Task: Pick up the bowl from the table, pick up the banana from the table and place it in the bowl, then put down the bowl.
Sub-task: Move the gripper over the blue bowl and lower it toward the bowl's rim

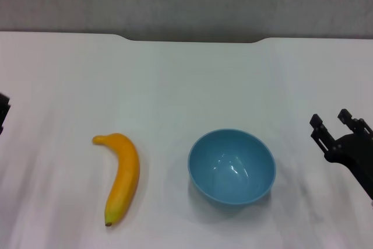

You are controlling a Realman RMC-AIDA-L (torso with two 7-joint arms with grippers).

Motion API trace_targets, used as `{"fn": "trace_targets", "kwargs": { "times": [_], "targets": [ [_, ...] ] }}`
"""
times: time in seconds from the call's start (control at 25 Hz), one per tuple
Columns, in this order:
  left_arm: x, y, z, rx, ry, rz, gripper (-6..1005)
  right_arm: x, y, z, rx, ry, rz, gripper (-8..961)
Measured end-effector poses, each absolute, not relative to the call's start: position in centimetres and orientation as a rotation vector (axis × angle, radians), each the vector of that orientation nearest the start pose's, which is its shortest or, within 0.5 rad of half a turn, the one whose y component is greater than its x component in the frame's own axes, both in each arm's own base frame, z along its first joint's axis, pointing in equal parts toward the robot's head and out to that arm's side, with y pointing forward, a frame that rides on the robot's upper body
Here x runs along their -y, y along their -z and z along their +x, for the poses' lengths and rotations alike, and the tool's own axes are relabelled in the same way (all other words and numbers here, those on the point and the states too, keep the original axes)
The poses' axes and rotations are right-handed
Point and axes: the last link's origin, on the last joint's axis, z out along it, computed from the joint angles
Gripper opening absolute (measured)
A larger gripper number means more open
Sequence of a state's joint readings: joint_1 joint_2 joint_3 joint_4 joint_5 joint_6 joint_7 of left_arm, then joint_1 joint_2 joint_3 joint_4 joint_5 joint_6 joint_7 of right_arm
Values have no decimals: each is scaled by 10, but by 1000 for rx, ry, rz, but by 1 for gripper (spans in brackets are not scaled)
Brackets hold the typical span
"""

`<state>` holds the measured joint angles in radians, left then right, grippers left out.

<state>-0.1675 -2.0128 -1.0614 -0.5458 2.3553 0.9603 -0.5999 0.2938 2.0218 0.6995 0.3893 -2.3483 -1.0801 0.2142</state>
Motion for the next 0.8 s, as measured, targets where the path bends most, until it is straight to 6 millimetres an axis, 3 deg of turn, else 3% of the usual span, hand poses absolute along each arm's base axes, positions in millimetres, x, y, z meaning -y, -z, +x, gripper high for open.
{"fn": "trace_targets", "kwargs": {
  "times": [0.12, 0.28, 0.4, 0.52, 0.8],
  "targets": [
    [-303, -12, -348, 1117, 1146, -1268, 863, -298, 47, 321, -681, -762, -1766, 666],
    [-307, -4, -339, 1050, 1101, -1353, 865, -299, 48, 319, -676, -767, -1774, 665],
    [-305, 3, -333, 899, 973, -1468, 866, -300, 49, 318, -673, -768, -1782, 665],
    [-301, 16, -324, 636, 776, -1628, 868, -300, 50, 318, -675, -763, -1788, 665],
    [-298, 11, -321, 617, 770, -1552, 863, -302, 52, 318, -684, -748, -1798, 666]
  ]
}}
